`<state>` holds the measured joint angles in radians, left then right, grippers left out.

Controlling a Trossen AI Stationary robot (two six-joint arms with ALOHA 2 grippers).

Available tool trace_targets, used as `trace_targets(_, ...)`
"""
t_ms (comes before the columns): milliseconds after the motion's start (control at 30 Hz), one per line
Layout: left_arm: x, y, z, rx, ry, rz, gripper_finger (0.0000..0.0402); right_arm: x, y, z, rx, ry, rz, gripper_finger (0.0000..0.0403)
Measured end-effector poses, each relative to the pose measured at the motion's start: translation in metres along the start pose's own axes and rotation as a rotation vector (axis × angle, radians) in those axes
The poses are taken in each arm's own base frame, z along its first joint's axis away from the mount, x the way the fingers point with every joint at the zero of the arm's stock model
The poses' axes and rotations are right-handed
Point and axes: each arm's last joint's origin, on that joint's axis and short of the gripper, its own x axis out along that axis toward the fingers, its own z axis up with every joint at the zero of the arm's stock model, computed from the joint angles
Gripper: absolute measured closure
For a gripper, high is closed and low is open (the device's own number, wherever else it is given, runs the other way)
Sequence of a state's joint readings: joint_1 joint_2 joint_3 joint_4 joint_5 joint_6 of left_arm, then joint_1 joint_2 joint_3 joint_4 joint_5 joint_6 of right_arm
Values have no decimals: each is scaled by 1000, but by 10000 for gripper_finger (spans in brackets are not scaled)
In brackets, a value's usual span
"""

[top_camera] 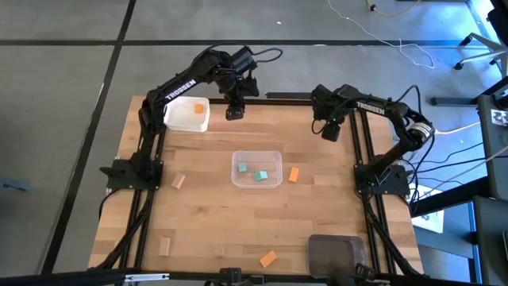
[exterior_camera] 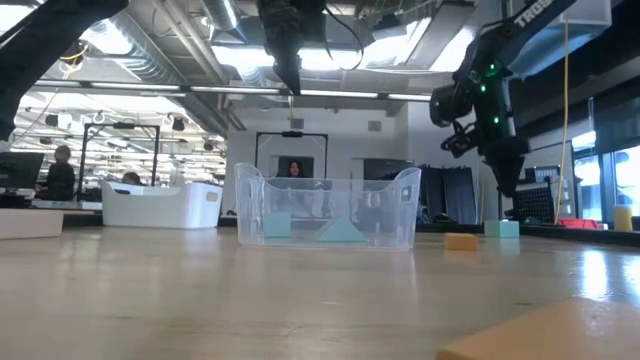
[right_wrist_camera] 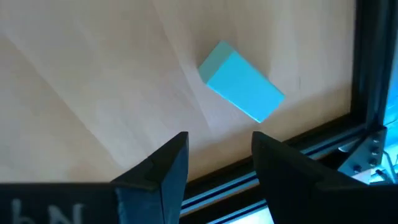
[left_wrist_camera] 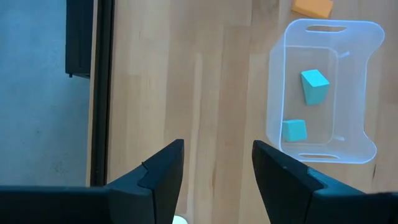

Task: Sort & place blocks by color
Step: Put the blue block into the transparent bin

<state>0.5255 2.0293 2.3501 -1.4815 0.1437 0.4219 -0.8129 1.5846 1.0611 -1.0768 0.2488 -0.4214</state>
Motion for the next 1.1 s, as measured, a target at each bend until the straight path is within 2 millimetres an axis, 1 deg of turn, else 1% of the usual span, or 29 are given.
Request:
trace_targets(133,0,0,0,-1,-1,1,219,11,-3,9,-32,5,-26,225)
trace_targets(233,0,0,0,-1,-1,0,219,19,-4,14,-111,11,-37,225)
trace_targets(500,0,1,-1,-9,1,2,219,37,-3,21,-270,80,-2,225)
trace_targets(600,0,1,-1,-19,2,1,219,39,-4,23,-305,95,-33,225)
trace_targets(767,0,1,-1,-26,2,1,219,39,-5,23,-435,97,-51,225)
trace_targets(1000,-1,9,-4,-19,4,9,219,39,-5,24,-445,87,-44,225)
trace_targets(1100,-2,15,-7,-36,5,17,219,40,-3,25,-450,32,30,225)
